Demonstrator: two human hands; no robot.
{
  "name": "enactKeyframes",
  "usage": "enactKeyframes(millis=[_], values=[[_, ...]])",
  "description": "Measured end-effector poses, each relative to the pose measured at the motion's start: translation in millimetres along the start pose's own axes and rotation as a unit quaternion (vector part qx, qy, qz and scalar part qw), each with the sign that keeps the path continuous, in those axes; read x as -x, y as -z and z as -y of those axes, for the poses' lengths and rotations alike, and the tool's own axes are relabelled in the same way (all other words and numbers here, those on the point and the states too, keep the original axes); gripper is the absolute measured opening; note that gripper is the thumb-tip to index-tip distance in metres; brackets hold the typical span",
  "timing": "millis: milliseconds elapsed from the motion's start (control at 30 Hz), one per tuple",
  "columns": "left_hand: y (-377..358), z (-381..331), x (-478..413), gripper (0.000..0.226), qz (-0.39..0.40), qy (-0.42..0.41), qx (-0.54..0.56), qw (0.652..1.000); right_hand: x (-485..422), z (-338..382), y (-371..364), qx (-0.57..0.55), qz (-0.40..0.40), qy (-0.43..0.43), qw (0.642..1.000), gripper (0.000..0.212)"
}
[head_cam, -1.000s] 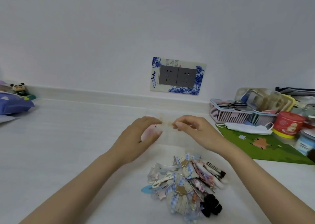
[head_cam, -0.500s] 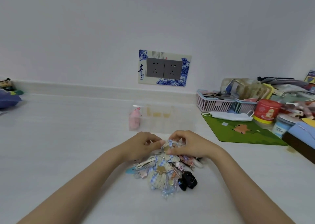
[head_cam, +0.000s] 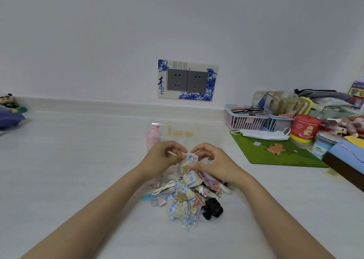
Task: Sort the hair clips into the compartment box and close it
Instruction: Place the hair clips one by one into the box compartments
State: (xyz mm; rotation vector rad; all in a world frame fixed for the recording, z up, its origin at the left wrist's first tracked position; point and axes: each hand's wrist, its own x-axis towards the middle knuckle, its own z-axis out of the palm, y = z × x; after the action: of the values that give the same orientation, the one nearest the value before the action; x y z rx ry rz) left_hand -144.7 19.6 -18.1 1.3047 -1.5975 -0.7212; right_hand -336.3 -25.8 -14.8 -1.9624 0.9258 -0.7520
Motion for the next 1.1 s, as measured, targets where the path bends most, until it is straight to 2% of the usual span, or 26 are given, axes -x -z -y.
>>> enactKeyframes(millis=[167,300,367,467,533,633,733,833,1000,1100], values=[[9.0,-20.5,-9.3,0.010,-0.060,-0.024,0.084,0.994,-5.8,15.9,0.8,-0.087,0.020,0.041,0.995,0.047],[21.2,-27.3,-19.9,0.015,-0.087,-0.044,0.082,0.992,-19.1,29.9,-1.9,-0.079,0.014,0.056,0.995,0.048],[32.5,-20.1,-25.0,0.016,-0.135,-0.061,0.032,0.988,-32.9,34.7,-1.7,-0.077,-0.003,0.057,0.995,0.044],[54.9,7.5,-25.7,0.026,-0.170,-0.078,-0.141,0.972,-61.6,40.4,0.1,-0.078,-0.061,0.031,0.995,0.040],[65.4,30.4,-23.0,0.036,-0.132,-0.069,-0.225,0.963,-81.1,45.0,-1.7,-0.085,-0.085,0.016,0.993,0.039],[72.2,53.6,-22.3,0.049,-0.053,-0.038,-0.256,0.964,-108.3,49.1,-13.1,-0.077,-0.099,0.007,0.992,0.036],[75.1,62.2,-24.6,0.063,-0.041,-0.039,-0.251,0.966,-127.9,44.9,-26.2,0.039,-0.111,-0.013,0.993,0.046],[72.6,61.0,-25.1,0.055,-0.045,-0.038,-0.242,0.968,-132.2,40.3,-34.0,0.174,-0.105,0.007,0.979,0.049],[69.0,59.9,-23.7,0.064,-0.055,-0.047,-0.222,0.972,-127.8,39.8,-39.7,0.277,-0.053,0.038,0.959,0.049],[69.2,61.0,-23.5,0.066,-0.055,-0.045,-0.224,0.972,-114.8,39.1,-35.1,0.317,-0.007,0.084,0.945,0.044]])
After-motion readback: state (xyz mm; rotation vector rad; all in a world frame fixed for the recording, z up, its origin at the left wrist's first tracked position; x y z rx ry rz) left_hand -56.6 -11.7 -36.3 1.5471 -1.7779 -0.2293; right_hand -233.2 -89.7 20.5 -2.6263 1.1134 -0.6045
